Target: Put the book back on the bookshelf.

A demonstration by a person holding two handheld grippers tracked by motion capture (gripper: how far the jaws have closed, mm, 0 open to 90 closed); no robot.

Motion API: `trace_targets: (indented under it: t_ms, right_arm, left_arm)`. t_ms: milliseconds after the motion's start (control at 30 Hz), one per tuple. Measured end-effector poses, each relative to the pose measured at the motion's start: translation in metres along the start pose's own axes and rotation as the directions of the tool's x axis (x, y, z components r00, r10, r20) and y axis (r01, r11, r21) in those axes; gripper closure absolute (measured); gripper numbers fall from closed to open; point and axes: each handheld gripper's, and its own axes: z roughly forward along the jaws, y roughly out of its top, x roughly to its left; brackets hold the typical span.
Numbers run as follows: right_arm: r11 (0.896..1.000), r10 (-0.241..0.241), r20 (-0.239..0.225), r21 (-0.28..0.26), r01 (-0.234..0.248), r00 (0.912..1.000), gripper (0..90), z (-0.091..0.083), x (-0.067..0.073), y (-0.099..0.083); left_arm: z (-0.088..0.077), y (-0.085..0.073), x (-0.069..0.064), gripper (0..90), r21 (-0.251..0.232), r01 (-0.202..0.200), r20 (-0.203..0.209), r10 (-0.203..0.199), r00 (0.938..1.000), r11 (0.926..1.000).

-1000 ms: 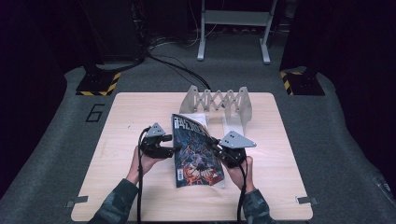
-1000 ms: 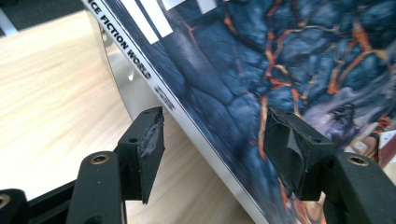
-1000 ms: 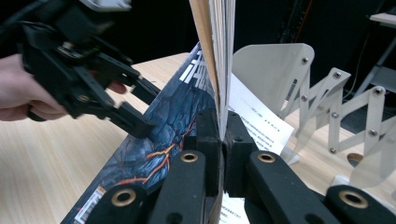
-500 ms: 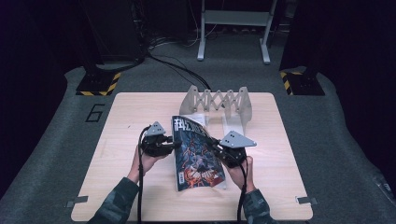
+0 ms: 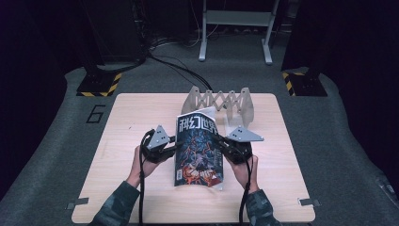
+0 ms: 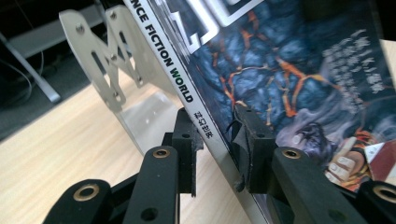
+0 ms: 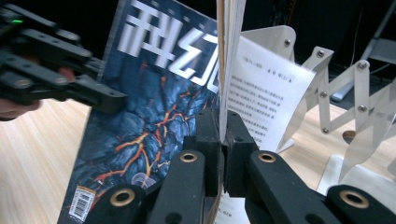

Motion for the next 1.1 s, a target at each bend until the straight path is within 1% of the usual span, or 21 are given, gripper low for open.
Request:
trace_targets:
  t_ms: [100, 200, 233, 300, 367, 400, 500, 567, 600, 633, 667, 700, 733, 767, 833, 867, 900, 967, 1000, 1033, 1100]
  right_arm:
    - [1.000, 0.024, 0.008, 0.008, -0.024, 0.9997, 87.2, 0.001, -0.003, 0.002]
    - [0.999, 0.043, 0.019, 0.016, -0.043, 0.9989, 87.1, 0.002, -0.004, 0.004]
    - [0.999, 0.047, 0.022, 0.016, -0.047, 0.9987, 87.2, 0.002, -0.004, 0.004]
    - [0.999, 0.052, 0.025, 0.014, -0.053, 0.9983, 87.2, 0.001, -0.005, 0.007]
    - [0.999, 0.046, 0.030, 0.004, -0.047, 0.9985, 87.2, 0.000, -0.005, 0.010]
    - [0.999, 0.045, 0.030, -0.003, -0.045, 0.9985, 87.1, -0.001, -0.005, 0.011]
    - [0.999, 0.035, 0.030, -0.032, -0.034, 0.9989, 87.1, -0.005, -0.003, 0.015]
    - [0.999, -0.008, 0.024, -0.042, 0.009, 0.9997, 86.8, -0.007, -0.001, 0.015]
    - [0.999, -0.023, 0.013, -0.039, 0.024, 0.9996, 86.9, -0.008, 0.000, 0.014]
    - [0.999, -0.030, 0.002, -0.029, 0.030, 0.9996, 87.0, -0.008, 0.000, 0.012]
    - [0.999, -0.028, -0.001, -0.028, 0.028, 0.9996, 87.1, -0.008, 0.000, 0.011]
    - [0.999, -0.039, -0.006, -0.027, 0.039, 0.9992, 87.2, -0.008, 0.001, 0.010]
    - [0.999, -0.035, -0.004, -0.026, 0.035, 0.9994, 87.2, -0.007, 0.002, 0.009]
    - [0.999, -0.041, -0.008, -0.025, 0.041, 0.9991, 87.3, -0.006, 0.002, 0.008]
    - [0.999, -0.040, -0.008, -0.025, 0.039, 0.9992, 87.3, -0.006, 0.003, 0.008]
    - [0.999, -0.038, -0.008, -0.026, 0.038, 0.9992, 87.3, -0.006, 0.004, 0.008]
    - [0.999, -0.037, -0.010, -0.028, 0.037, 0.9992, 87.3, -0.006, 0.004, 0.008]
    - [0.999, -0.043, -0.015, -0.026, 0.043, 0.9990, 87.3, -0.006, 0.003, 0.008]
    - [0.999, -0.043, -0.018, -0.028, 0.042, 0.9989, 87.3, -0.006, 0.003, 0.008]
    - [0.999, -0.045, -0.019, -0.029, 0.045, 0.9988, 87.2, -0.005, 0.003, 0.008]
    - [0.998, -0.048, -0.025, -0.029, 0.047, 0.9985, 87.2, -0.006, 0.003, 0.008]
  left_arm:
    - [-0.002, 0.002, -0.004, 72.4, -0.007, -0.026, -0.006, 0.026, 0.9996, 0.9996]
    - [-0.006, 0.004, -0.008, 72.6, -0.020, -0.062, -0.012, 0.062, 0.9980, 0.9979]
    - [-0.006, 0.005, -0.009, 72.7, -0.030, -0.071, -0.017, 0.070, 0.9974, 0.9970]
    - [-0.009, 0.006, -0.011, 72.7, -0.049, -0.108, -0.028, 0.107, 0.9939, 0.9930]
    - [-0.013, 0.006, -0.014, 72.7, -0.076, -0.147, -0.041, 0.145, 0.9886, 0.9862]
    - [-0.015, 0.006, -0.015, 72.7, -0.086, -0.171, -0.048, 0.167, 0.9848, 0.9816]
    - [-0.022, 0.004, -0.020, 72.7, -0.131, -0.236, -0.069, 0.229, 0.9710, 0.9628]
    - [-0.024, 0.000, -0.020, 72.8, -0.132, -0.241, -0.060, 0.235, 0.9701, 0.9614]
    - [-0.024, -0.003, -0.019, 72.4, -0.118, -0.230, -0.039, 0.227, 0.9731, 0.9660]
    - [-0.024, -0.004, -0.018, 72.0, -0.112, -0.215, -0.018, 0.214, 0.9766, 0.9702]
    - [-0.023, -0.005, -0.018, 71.3, -0.108, -0.207, -0.003, 0.208, 0.9782, 0.9724]
    - [-0.022, -0.006, -0.017, 70.7, -0.104, -0.196, 0.018, 0.199, 0.9799, 0.9751]
    - [-0.021, -0.006, -0.015, 69.6, -0.099, -0.179, 0.030, 0.183, 0.9827, 0.9788]
    - [-0.020, -0.005, -0.014, 69.0, -0.095, -0.174, 0.030, 0.177, 0.9837, 0.9802]
    - [-0.019, -0.004, -0.011, 68.3, -0.095, -0.155, 0.059, 0.161, 0.9852, 0.9833]
    - [-0.018, -0.003, -0.010, 67.5, -0.091, -0.153, 0.063, 0.159, 0.9853, 0.9841]
    - [-0.018, -0.002, -0.010, 67.1, -0.083, -0.155, 0.067, 0.161, 0.9847, 0.9843]
    - [-0.017, 0.000, -0.011, 65.8, -0.073, -0.171, 0.053, 0.175, 0.9832, 0.9826]
    - [-0.017, 0.000, -0.011, 65.5, -0.069, -0.185, 0.053, 0.189, 0.9806, 0.9803]
    - [-0.016, 0.000, -0.012, 65.6, -0.072, -0.190, 0.050, 0.194, 0.9798, 0.9792]
    - [-0.017, 0.000, -0.013, 66.2, -0.065, -0.215, 0.033, 0.217, 0.9756, 0.9745]
